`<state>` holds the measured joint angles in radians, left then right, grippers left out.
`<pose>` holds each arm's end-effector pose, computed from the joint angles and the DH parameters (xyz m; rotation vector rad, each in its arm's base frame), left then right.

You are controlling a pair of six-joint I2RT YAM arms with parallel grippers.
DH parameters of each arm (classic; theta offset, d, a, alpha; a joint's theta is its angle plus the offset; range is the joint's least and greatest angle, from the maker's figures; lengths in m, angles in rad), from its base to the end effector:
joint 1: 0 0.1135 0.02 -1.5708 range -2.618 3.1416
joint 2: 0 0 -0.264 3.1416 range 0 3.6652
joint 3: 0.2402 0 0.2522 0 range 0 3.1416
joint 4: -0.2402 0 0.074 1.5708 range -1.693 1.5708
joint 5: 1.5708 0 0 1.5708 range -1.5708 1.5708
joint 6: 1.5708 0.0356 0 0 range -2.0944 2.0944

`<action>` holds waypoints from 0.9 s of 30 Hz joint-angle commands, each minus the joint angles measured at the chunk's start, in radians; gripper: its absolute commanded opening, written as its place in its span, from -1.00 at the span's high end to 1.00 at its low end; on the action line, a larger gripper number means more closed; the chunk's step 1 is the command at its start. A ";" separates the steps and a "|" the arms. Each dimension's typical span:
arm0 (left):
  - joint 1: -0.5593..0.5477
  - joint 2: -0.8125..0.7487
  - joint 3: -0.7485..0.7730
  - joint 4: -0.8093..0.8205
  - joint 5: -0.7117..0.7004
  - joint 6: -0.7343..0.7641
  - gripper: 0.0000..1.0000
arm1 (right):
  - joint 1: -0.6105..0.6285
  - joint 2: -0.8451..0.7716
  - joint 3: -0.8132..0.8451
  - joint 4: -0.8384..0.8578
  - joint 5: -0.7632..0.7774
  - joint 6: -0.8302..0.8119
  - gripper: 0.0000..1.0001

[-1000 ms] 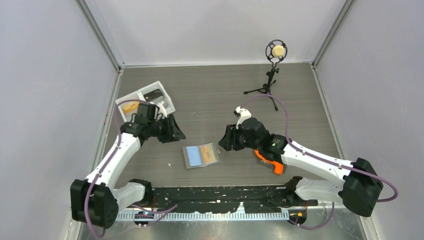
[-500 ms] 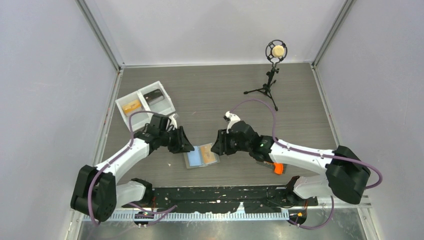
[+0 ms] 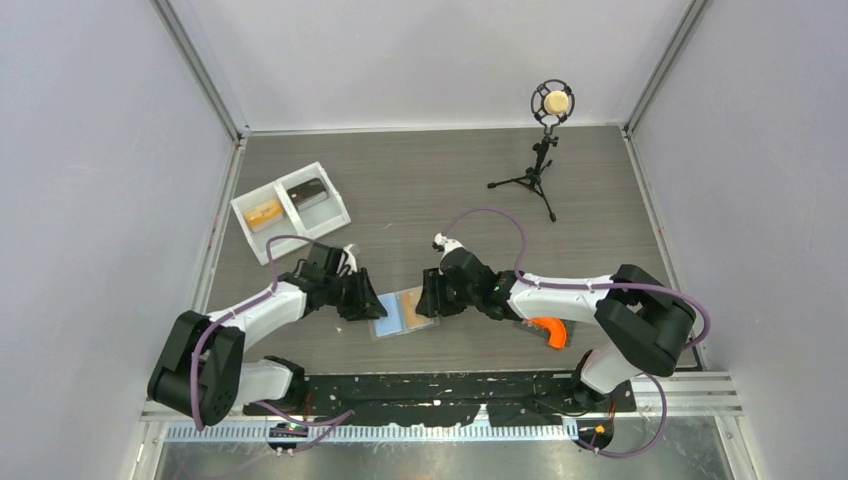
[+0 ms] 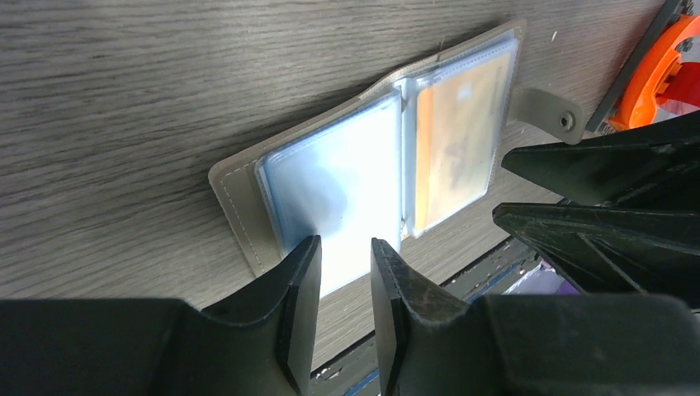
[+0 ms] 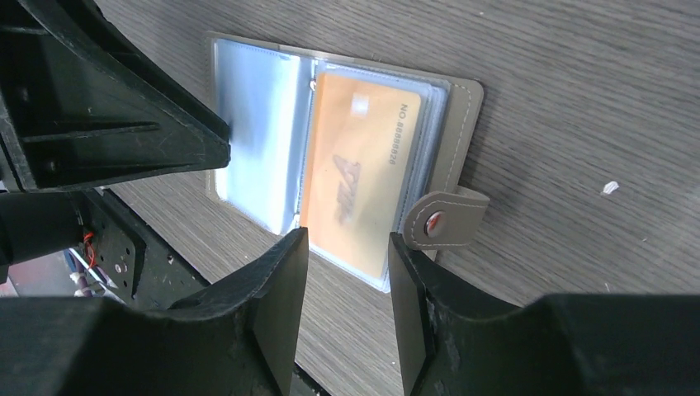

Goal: Take the credit cards out of the card holder
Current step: Remove the credit card from the card holder.

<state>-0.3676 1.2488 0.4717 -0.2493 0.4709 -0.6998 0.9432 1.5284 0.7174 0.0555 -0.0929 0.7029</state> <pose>0.1882 -0.0898 0.1445 -0.2732 2.7440 -0.9590 0.1739 0.2453 0.1660 -0.3512 2.4883 0.8749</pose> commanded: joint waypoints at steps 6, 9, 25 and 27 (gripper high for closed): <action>-0.005 0.034 -0.004 0.029 -0.045 0.035 0.37 | 0.003 0.027 0.057 0.019 0.037 -0.020 0.05; -0.007 0.034 -0.007 0.028 -0.044 0.036 0.38 | 0.003 0.036 0.059 0.018 0.034 -0.023 0.06; -0.007 0.023 -0.018 0.035 -0.042 0.026 0.37 | 0.003 0.068 0.066 -0.008 0.079 -0.032 0.06; -0.006 0.024 -0.018 0.035 -0.041 0.025 0.37 | 0.003 0.072 0.065 0.002 0.068 -0.029 0.07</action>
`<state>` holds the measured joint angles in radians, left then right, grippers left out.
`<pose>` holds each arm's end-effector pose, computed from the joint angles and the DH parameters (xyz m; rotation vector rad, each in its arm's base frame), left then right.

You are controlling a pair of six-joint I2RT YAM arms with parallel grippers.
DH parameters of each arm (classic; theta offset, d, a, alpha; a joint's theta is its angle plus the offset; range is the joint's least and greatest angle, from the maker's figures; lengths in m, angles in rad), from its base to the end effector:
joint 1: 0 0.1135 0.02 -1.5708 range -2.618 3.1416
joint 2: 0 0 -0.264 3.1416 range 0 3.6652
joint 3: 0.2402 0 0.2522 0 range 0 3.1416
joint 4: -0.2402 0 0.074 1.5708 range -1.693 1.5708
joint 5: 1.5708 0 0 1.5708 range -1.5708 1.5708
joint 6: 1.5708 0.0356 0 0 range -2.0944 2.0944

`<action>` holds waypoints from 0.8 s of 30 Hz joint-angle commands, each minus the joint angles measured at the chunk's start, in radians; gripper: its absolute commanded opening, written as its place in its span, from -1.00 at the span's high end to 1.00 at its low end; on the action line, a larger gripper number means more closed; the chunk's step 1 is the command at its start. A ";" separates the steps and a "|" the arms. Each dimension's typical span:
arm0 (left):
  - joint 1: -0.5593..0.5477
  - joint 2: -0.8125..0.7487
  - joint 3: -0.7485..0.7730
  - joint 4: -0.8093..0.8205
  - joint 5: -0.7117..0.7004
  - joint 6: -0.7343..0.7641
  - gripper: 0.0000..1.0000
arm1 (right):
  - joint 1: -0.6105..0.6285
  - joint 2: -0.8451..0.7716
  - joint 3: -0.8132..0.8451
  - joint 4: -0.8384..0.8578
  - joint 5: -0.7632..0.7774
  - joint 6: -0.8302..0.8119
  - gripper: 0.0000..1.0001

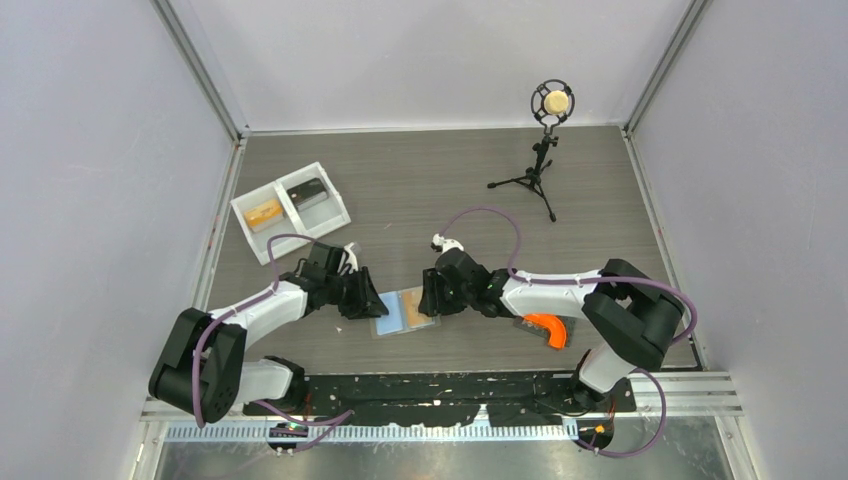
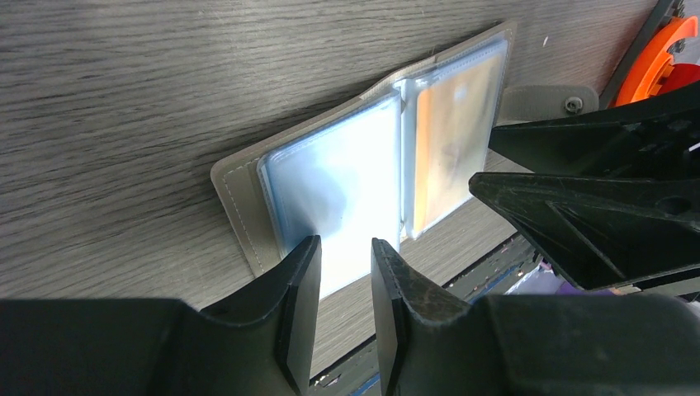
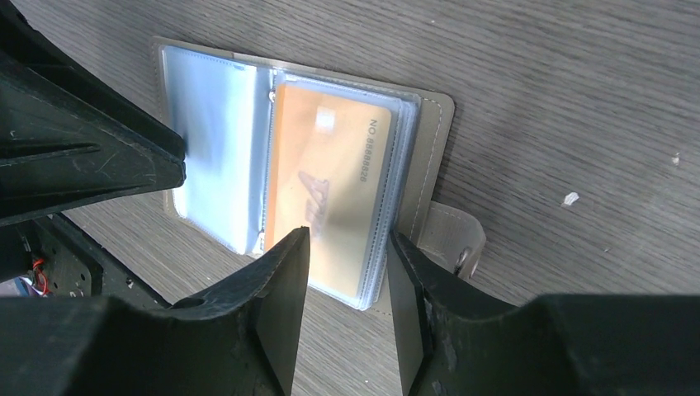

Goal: Take the credit cards out of the card holder
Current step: Remove the credit card from the card holder.

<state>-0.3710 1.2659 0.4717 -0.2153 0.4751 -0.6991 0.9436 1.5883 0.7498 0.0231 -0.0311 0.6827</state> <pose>0.1912 -0.0918 0.1432 -0.2583 2.7292 -0.9716 0.1799 0.2501 0.1556 -0.3459 2.5162 0.7592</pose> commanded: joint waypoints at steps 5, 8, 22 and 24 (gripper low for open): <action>-0.003 0.003 -0.020 0.002 -0.047 0.022 0.36 | 0.003 0.010 0.032 0.048 -0.013 -0.005 0.16; -0.003 0.004 -0.021 0.002 -0.048 0.021 0.36 | 0.003 -0.004 0.037 0.041 -0.011 -0.012 0.21; -0.003 0.010 -0.023 0.009 -0.044 0.021 0.36 | 0.015 -0.046 0.086 -0.068 0.028 -0.046 0.10; -0.003 0.009 -0.024 0.010 -0.044 0.020 0.36 | 0.017 -0.042 0.091 -0.069 0.028 -0.046 0.13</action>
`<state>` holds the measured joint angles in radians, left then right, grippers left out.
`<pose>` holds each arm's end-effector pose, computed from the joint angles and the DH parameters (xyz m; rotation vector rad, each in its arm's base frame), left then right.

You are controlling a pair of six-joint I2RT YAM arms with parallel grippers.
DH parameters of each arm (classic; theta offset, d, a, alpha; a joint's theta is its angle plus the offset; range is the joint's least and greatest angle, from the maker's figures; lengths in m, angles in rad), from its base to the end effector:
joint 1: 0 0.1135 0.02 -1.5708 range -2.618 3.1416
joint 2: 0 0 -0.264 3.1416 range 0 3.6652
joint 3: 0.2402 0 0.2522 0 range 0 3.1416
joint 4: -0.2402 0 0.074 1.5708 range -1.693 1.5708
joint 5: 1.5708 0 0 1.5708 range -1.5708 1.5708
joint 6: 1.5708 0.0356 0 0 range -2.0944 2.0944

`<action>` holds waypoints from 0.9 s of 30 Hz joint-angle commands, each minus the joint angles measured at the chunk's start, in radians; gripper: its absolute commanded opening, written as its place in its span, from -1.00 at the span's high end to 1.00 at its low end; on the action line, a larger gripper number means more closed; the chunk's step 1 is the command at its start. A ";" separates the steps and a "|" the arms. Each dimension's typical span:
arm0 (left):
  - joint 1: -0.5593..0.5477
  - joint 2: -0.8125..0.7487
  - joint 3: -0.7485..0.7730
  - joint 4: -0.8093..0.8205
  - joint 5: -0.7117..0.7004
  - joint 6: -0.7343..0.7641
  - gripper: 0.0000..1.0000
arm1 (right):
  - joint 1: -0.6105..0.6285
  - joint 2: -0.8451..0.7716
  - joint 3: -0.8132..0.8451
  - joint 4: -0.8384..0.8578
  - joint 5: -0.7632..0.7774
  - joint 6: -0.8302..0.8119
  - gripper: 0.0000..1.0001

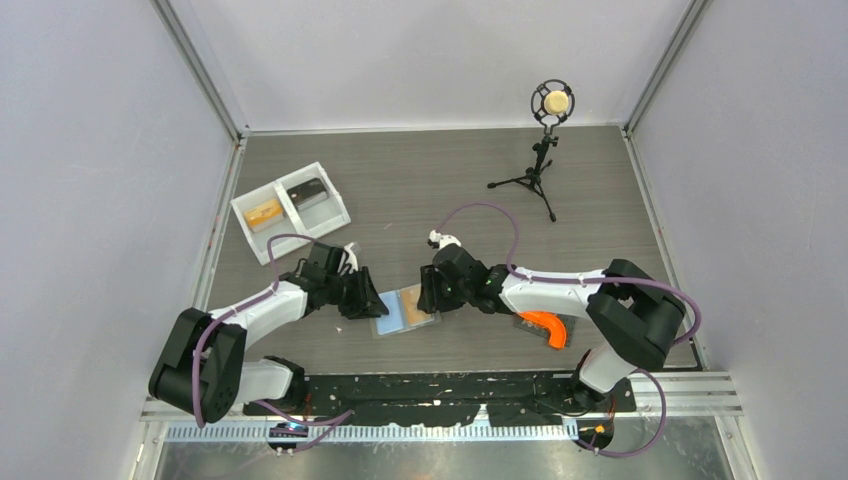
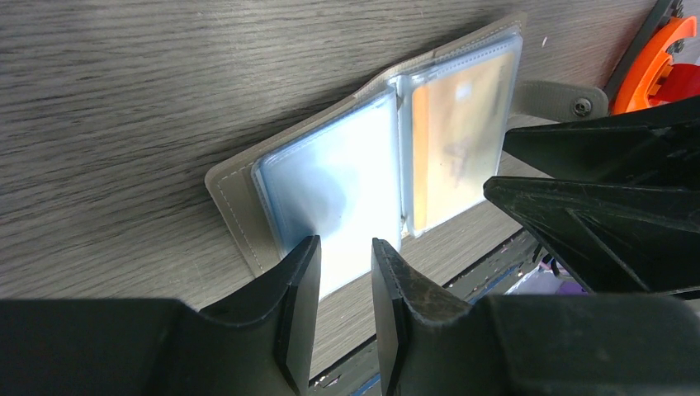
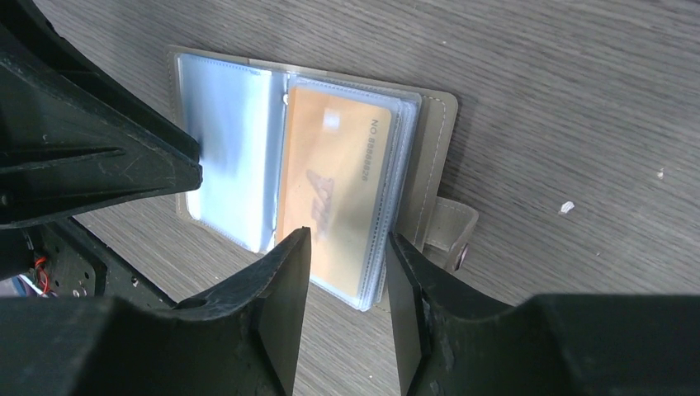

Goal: Take the credit cards out of the card holder
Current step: Remove the credit card from the card holder.

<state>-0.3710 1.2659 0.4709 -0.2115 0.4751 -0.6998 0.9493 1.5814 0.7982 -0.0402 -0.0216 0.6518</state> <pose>0.1913 -0.0919 0.1432 -0.2579 2.7263 -0.9729 0.1817 0.2551 0.1668 -0.3868 2.5090 0.7336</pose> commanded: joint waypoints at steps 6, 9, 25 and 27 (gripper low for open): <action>-0.003 0.005 -0.026 0.006 -0.044 0.020 0.36 | 0.027 -0.015 0.082 -0.074 0.101 -0.030 0.09; -0.003 0.001 -0.026 0.006 -0.044 0.019 0.36 | 0.034 -0.017 0.098 -0.112 0.133 -0.035 0.04; -0.003 -0.001 -0.026 0.004 -0.040 0.015 0.35 | 0.037 0.030 0.087 -0.047 0.082 -0.021 0.13; -0.003 0.000 -0.025 0.005 -0.038 0.016 0.35 | 0.038 0.038 0.084 -0.039 0.079 -0.021 0.13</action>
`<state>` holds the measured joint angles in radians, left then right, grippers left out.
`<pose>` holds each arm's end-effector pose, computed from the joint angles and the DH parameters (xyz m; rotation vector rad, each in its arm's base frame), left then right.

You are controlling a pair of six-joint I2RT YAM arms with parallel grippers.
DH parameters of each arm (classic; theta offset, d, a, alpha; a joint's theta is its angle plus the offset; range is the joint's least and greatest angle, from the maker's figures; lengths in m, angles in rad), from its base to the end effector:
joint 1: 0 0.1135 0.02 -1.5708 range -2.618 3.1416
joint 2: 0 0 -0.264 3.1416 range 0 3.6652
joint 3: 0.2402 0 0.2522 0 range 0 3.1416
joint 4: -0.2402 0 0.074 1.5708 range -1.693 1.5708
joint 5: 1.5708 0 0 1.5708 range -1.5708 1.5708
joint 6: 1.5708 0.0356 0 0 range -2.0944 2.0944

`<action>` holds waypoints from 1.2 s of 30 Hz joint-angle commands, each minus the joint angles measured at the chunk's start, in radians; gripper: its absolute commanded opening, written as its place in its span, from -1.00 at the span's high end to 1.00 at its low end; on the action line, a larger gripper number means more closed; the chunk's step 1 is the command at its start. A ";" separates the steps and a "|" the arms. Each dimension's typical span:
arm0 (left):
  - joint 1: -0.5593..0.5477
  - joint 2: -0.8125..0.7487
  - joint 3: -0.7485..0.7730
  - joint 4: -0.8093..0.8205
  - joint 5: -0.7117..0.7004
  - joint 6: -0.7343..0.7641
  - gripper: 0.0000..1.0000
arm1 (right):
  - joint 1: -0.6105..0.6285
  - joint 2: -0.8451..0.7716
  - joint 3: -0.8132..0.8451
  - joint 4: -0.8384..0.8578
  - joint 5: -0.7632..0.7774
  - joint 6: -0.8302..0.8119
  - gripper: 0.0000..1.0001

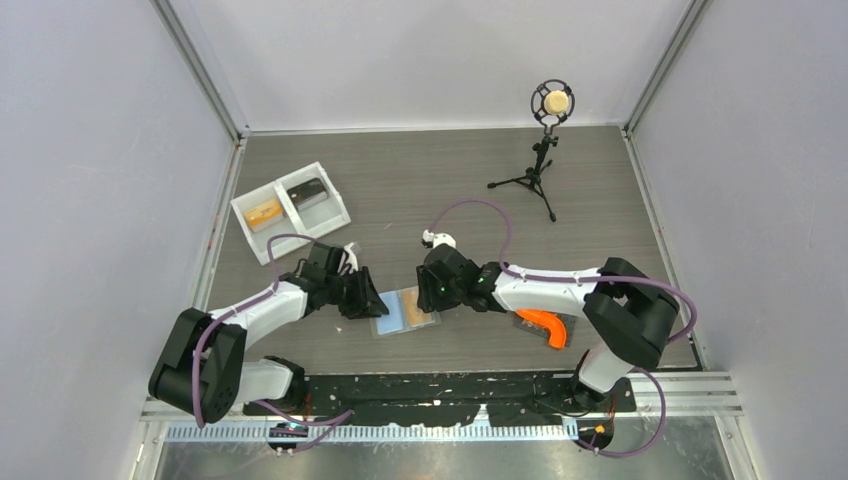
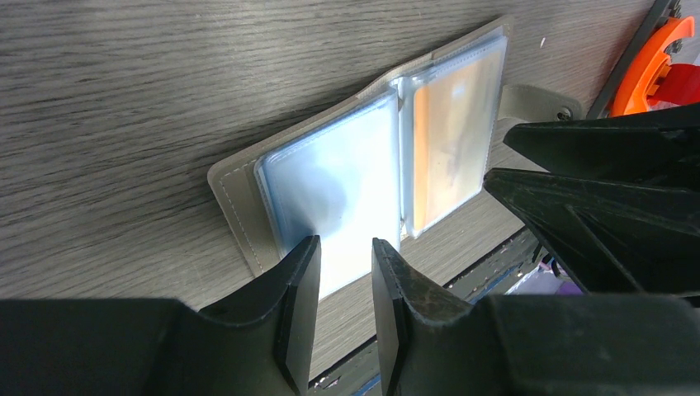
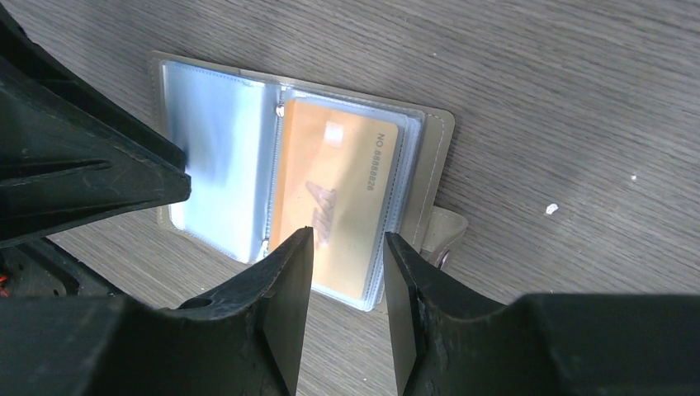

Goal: Take the credit cards out of the card holder
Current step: Remove the credit card from the card holder.

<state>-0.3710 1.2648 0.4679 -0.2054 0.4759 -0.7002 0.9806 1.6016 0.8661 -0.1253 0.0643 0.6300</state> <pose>0.1912 -0.0919 0.1429 -0.2562 2.7224 -0.9756 0.1808 0.2658 0.1744 -0.4124 2.5017 0.6212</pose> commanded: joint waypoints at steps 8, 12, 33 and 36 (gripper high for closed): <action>-0.003 -0.001 -0.021 -0.002 -0.039 0.016 0.35 | 0.006 0.044 0.011 0.064 -0.023 0.000 0.15; -0.003 0.003 -0.022 -0.004 -0.039 0.018 0.35 | 0.005 0.045 0.010 0.077 -0.034 -0.001 0.20; -0.005 -0.002 -0.029 0.000 -0.040 0.010 0.35 | 0.006 -0.027 -0.010 0.162 -0.131 0.034 0.22; -0.005 -0.007 -0.031 0.000 -0.039 0.007 0.35 | 0.005 -0.045 -0.016 0.175 -0.145 0.038 0.23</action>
<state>-0.3710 1.2617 0.4660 -0.2054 0.4759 -0.7013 0.9779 1.6287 0.8463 -0.0498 -0.0227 0.6415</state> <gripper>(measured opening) 0.321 0.391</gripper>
